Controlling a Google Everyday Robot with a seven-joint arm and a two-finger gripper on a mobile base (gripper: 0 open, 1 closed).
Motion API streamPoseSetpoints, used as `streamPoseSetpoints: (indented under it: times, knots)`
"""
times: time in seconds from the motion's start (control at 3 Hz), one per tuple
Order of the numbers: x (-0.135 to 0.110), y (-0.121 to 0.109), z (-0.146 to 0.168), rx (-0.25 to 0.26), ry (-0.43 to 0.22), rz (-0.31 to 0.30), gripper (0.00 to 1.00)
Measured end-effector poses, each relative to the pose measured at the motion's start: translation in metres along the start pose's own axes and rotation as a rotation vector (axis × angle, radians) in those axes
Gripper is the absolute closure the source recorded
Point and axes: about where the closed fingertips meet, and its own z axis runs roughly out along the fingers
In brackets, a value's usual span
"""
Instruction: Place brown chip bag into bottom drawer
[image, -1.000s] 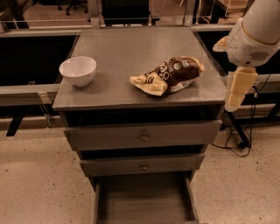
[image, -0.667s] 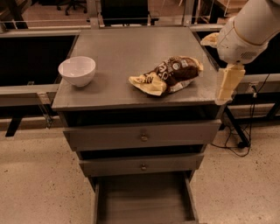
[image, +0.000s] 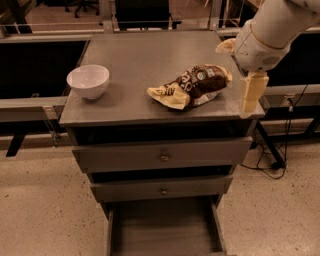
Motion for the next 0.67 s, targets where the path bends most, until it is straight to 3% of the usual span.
streamPoseSetpoints:
  times: [0.33,0.67]
  knots:
    - [-0.031,-0.031,0.030,-0.056,-0.034,-0.095,0.00]
    - [-0.044,-0.056,0.067,-0.083,-0.082,-0.088,0.00]
